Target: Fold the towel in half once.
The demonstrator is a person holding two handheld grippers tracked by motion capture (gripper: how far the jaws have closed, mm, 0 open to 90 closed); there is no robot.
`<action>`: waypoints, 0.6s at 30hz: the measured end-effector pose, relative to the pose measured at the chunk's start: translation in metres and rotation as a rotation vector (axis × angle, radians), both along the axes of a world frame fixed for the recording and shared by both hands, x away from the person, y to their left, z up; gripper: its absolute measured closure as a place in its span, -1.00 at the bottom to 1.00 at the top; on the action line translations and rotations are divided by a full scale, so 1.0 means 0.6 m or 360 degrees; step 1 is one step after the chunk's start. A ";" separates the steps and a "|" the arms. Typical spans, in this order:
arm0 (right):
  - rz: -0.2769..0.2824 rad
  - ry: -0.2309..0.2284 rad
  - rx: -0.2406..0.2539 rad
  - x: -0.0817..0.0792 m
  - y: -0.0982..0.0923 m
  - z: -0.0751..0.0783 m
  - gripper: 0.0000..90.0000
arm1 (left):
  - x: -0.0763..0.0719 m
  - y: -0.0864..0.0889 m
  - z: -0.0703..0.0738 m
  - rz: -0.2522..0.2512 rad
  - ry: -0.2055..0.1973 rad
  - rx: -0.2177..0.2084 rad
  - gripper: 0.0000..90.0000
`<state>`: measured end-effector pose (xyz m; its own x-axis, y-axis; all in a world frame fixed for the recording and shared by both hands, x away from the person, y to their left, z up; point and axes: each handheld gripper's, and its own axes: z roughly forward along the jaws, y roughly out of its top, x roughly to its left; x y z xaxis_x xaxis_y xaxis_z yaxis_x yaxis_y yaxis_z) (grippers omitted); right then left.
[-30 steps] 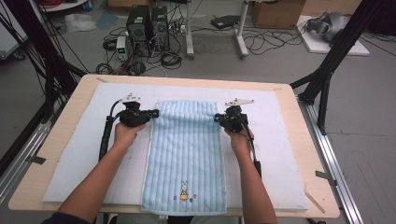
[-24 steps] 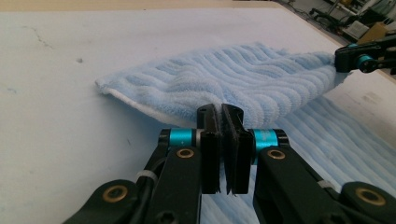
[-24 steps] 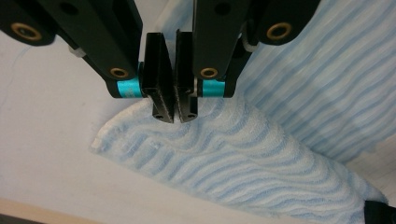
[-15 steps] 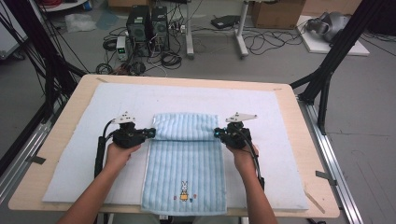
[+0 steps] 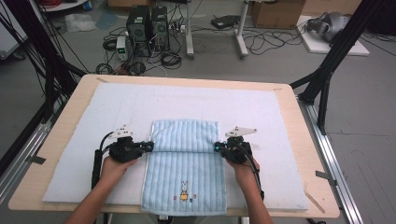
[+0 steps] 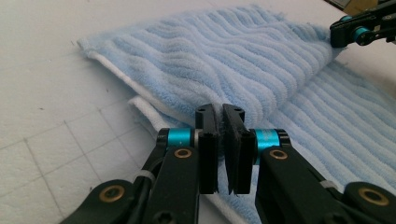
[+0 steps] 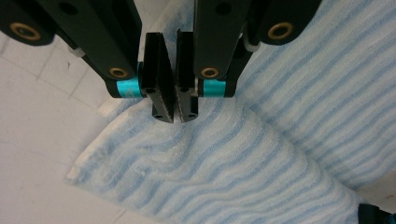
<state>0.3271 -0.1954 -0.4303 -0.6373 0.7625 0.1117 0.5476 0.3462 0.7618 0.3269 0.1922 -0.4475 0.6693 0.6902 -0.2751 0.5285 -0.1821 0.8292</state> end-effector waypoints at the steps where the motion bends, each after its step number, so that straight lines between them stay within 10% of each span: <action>1: -0.0002 0.0004 0.0007 0.000 -0.001 -0.001 0.85 | 0.002 0.000 -0.001 0.0027 0.0014 -0.0004 0.66; 3: -0.0026 -0.0007 0.0026 0.001 -0.004 0.000 0.70 | 0.006 0.003 -0.002 0.0078 0.0032 -0.0038 0.22; 12: -0.0226 -0.0038 0.0135 0.004 -0.032 0.004 -0.14 | 0.029 0.014 0.012 0.0309 -0.0019 -0.0083 -0.40; 18: -0.0248 -0.0076 0.0098 -0.002 -0.040 0.009 -0.32 | 0.058 0.012 0.022 0.0330 -0.0029 -0.0029 -0.52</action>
